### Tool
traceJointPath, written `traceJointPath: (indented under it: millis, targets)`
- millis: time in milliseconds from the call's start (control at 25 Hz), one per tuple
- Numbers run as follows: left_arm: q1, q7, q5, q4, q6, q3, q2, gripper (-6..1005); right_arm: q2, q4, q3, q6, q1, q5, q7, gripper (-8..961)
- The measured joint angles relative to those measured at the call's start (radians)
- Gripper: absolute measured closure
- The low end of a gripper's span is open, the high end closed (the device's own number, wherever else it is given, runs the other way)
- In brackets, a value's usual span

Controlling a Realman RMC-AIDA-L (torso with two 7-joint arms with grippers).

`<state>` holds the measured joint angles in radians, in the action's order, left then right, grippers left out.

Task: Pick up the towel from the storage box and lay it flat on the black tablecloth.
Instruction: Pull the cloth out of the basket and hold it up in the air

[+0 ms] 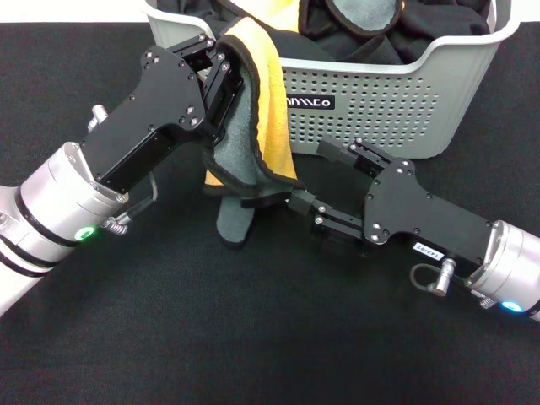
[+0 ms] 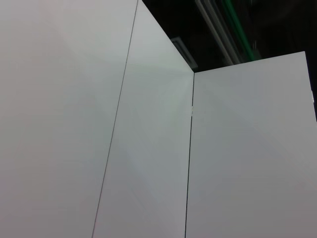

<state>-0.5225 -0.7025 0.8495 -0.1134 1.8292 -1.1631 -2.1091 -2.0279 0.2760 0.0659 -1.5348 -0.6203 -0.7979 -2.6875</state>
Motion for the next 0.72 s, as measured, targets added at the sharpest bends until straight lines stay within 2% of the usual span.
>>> traceJointPath:
  millis: [720]
  targets:
    - [-0.006, 0.000, -0.001, 0.002, -0.005, -0.001, 0.000, 982, 0.000, 0.045, 0.007, 0.074, -0.042, 0.039, -0.012, 263]
